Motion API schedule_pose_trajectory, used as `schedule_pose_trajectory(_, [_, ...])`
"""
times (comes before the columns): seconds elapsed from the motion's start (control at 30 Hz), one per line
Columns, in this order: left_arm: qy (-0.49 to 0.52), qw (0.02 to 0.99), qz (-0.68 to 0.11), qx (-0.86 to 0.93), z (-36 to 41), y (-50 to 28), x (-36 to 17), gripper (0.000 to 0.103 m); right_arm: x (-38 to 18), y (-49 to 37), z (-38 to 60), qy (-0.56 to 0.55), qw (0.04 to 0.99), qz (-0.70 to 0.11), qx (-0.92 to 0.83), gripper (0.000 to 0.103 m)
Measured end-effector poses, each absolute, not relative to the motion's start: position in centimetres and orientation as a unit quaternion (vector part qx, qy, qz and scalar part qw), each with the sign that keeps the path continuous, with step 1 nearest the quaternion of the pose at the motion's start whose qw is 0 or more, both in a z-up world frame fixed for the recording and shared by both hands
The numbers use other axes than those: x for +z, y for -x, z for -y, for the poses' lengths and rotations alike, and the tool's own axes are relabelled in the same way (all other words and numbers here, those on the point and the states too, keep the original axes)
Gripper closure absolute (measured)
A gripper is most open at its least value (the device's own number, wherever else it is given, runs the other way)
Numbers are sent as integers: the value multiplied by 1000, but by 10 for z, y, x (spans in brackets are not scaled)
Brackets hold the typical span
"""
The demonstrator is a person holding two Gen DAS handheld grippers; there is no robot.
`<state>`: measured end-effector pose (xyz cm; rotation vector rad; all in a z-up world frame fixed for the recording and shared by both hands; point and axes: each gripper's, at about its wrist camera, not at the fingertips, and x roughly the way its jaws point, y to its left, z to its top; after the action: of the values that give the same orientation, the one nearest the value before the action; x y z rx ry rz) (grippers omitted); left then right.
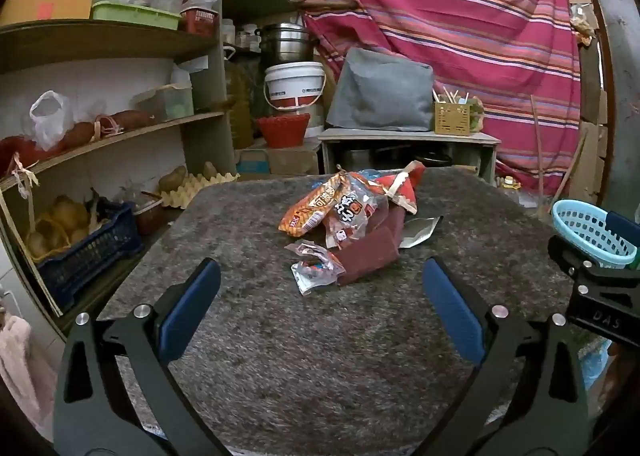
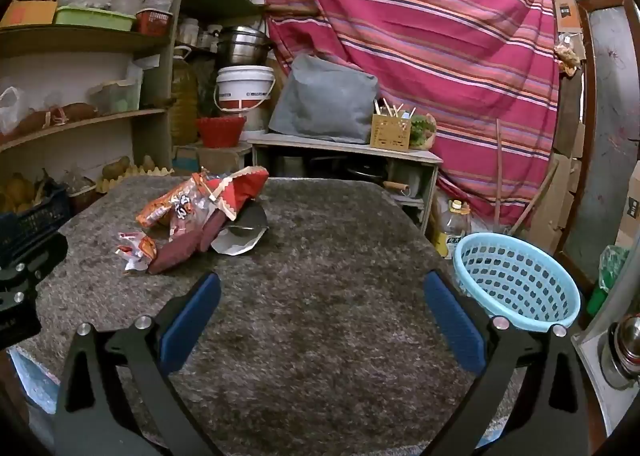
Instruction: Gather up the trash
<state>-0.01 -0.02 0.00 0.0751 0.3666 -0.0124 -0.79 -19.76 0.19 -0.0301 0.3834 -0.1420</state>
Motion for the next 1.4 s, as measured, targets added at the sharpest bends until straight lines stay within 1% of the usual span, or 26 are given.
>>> schedule_pose_trajectory(1.4, [-47,982,-180,6,-2,-2,3,5,1,5,195,11,979,-190,-70,4])
